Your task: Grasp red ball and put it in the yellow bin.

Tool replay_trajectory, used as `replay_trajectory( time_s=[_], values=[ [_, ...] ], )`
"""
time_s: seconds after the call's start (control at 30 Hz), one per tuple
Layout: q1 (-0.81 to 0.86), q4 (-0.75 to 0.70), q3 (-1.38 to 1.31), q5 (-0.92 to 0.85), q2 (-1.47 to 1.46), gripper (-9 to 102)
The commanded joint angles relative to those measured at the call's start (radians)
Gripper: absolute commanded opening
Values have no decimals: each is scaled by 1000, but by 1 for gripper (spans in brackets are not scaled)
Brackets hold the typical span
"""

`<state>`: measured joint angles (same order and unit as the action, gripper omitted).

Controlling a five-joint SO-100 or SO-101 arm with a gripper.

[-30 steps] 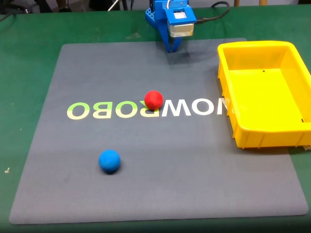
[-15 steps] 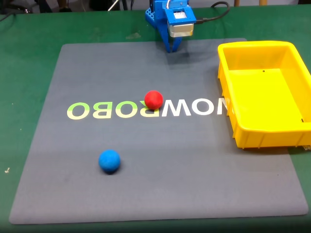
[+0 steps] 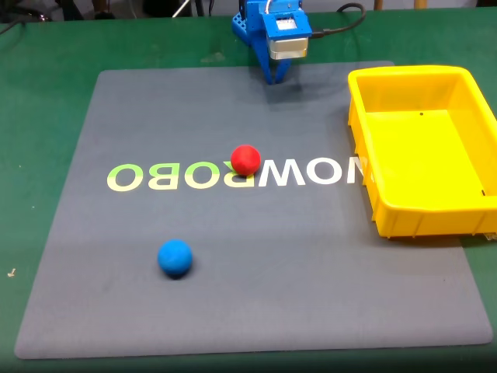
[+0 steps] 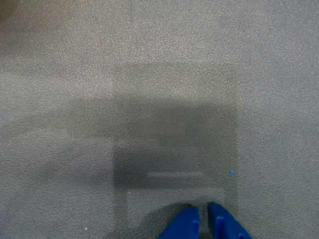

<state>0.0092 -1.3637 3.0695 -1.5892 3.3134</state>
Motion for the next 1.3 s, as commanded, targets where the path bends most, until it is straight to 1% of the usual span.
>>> replay_trajectory(
  time_s=[0.0,0.07,0.17,0.33,0.47,0.7,0.87,1.27],
  values=[
    [54,66,-11,-2,-12,16],
    [80,126,-86,-8,-81,23],
    [103,179,-221,-44,-224,29],
    [133,285,-410,-71,-485,30],
    [179,407,-497,-118,-676,30],
    [250,577,-652,-175,-983,30],
    [258,632,-793,-169,-1189,30],
    [242,664,-1104,-155,-1577,30]
  ],
)
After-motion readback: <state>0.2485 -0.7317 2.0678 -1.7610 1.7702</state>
